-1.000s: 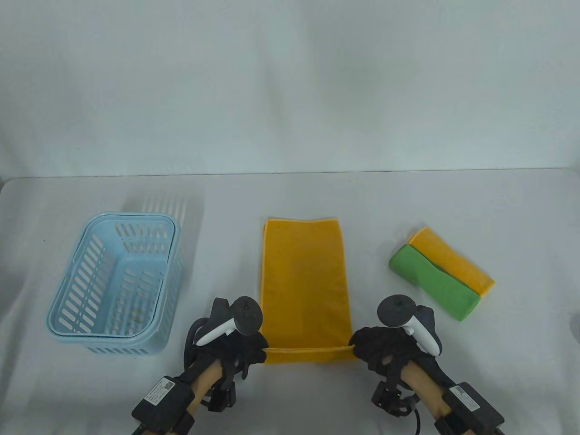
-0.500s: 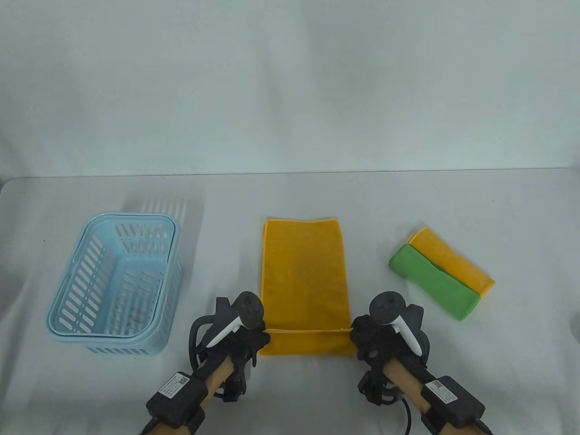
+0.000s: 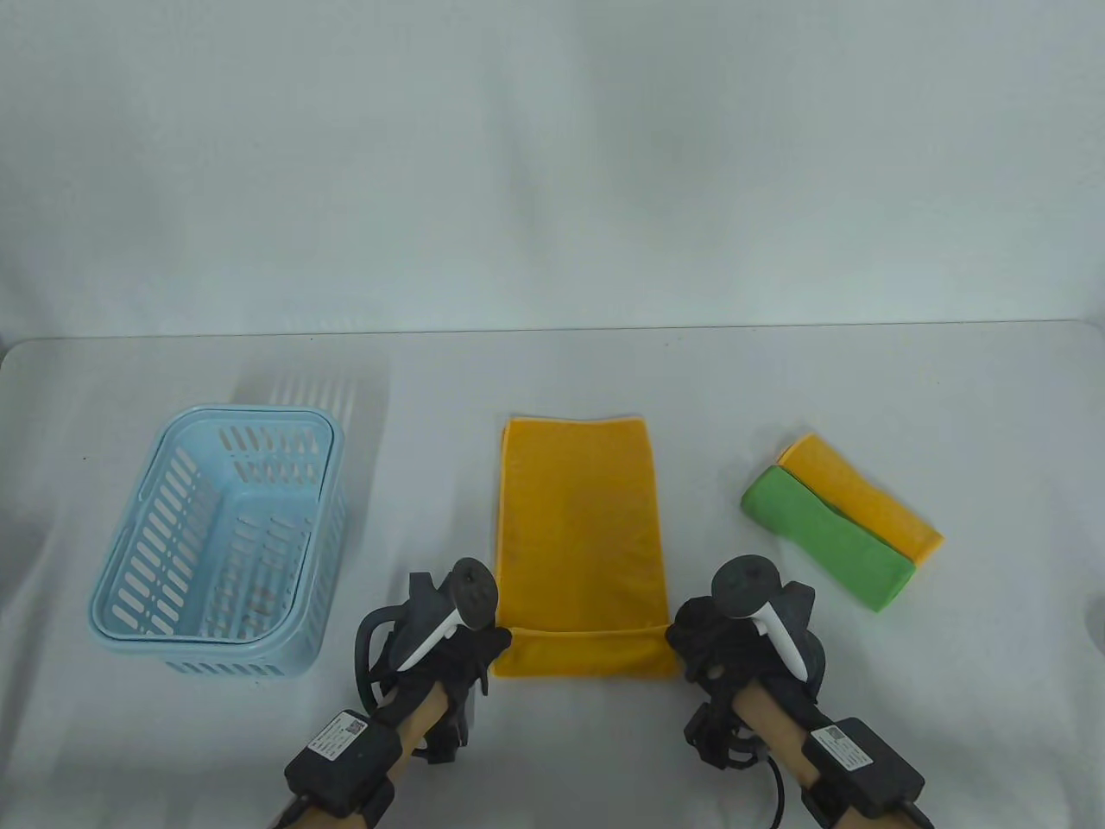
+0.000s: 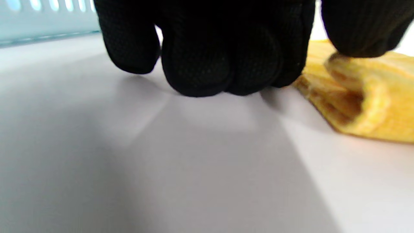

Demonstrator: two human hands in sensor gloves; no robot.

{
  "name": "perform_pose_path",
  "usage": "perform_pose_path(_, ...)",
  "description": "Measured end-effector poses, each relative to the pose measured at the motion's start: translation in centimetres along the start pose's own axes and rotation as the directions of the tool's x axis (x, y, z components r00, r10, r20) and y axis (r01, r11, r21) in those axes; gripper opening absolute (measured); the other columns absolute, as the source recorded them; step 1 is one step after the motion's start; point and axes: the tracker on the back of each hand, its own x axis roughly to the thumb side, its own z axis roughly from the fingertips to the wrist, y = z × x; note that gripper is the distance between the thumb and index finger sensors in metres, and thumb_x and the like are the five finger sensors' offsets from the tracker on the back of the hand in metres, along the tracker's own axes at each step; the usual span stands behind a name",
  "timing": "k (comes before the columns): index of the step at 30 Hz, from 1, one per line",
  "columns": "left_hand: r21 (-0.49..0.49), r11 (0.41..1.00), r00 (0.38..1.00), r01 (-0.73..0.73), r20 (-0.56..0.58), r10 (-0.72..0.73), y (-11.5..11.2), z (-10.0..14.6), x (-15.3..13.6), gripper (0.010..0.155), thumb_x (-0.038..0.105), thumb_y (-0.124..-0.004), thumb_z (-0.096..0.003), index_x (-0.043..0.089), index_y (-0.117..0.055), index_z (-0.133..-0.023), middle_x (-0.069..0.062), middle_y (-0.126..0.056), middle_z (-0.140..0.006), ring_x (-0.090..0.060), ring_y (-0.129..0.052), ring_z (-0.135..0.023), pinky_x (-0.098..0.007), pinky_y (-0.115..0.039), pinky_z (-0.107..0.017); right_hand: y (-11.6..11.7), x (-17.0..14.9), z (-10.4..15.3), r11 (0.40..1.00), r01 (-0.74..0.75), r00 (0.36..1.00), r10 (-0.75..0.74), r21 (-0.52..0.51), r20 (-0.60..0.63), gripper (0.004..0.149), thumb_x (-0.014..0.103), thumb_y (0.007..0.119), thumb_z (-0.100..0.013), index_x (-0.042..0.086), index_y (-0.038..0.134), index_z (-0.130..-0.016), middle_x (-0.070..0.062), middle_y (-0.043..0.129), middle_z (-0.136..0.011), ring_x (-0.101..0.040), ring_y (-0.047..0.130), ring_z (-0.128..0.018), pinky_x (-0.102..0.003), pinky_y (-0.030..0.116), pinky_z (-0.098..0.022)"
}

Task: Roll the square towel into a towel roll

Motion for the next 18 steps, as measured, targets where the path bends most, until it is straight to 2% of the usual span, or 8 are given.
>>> perform_pose_path(6,0.06,0.998,0.999,-0.002,0.052,-0.002,1.2,0.8,0.0,0.067,0.063,-0.077,-0.0327,0.032,-0.078,-0.093,0.006,-0.091,-0.086,-0.022,-0.099,-0.073,-0.05,-0.075,-0.066,-1.3,0.8,1.3,0.999,0.001,0.997,0.002,-0.038,0.083,0.062,0.053,0.081,-0.031,0.03,0.071,-0.088,0.002,0.089,-0.079,-0.028,0.089,-0.068,-0.052,0.073,-0.054)
perform_pose_path(12,0.153,0.986,0.981,0.062,0.174,-0.089,2.3,2.8,2.1,0.075,0.065,-0.079,-0.0301,0.032,-0.073,-0.097,0.005,-0.086,-0.094,-0.025,-0.096,-0.08,-0.052,-0.073,-0.067,-0.9,2.8,3.7,0.992,-0.09,0.968,0.107,-0.083,0.227,0.066,0.053,0.082,-0.03,0.031,0.067,-0.091,0.002,0.084,-0.086,-0.029,0.086,-0.076,-0.054,0.07,-0.057)
perform_pose_path(16,0.15,0.976,0.923,0.16,0.329,-0.202,1.7,3.6,4.0,0.078,0.062,-0.077,-0.0314,0.038,-0.059,-0.103,0.006,-0.069,-0.105,-0.024,-0.08,-0.094,-0.051,-0.067,-0.072,0.4,3.8,4.4,0.982,-0.176,0.928,0.19,-0.07,0.32,0.068,0.052,0.081,-0.03,0.033,0.062,-0.092,0.002,0.078,-0.092,-0.03,0.08,-0.083,-0.054,0.068,-0.061)
perform_pose_path(18,0.139,0.968,0.889,0.21,0.386,-0.248,0.8,3.8,4.8,0.075,0.058,-0.078,-0.0324,0.04,-0.057,-0.102,0.007,-0.064,-0.107,-0.023,-0.075,-0.097,-0.051,-0.064,-0.074,1.2,4.2,4.5,0.97,-0.236,0.906,0.242,-0.061,0.348,0.069,0.051,0.082,-0.03,0.033,0.06,-0.093,0.003,0.073,-0.096,-0.03,0.075,-0.088,-0.055,0.065,-0.064)
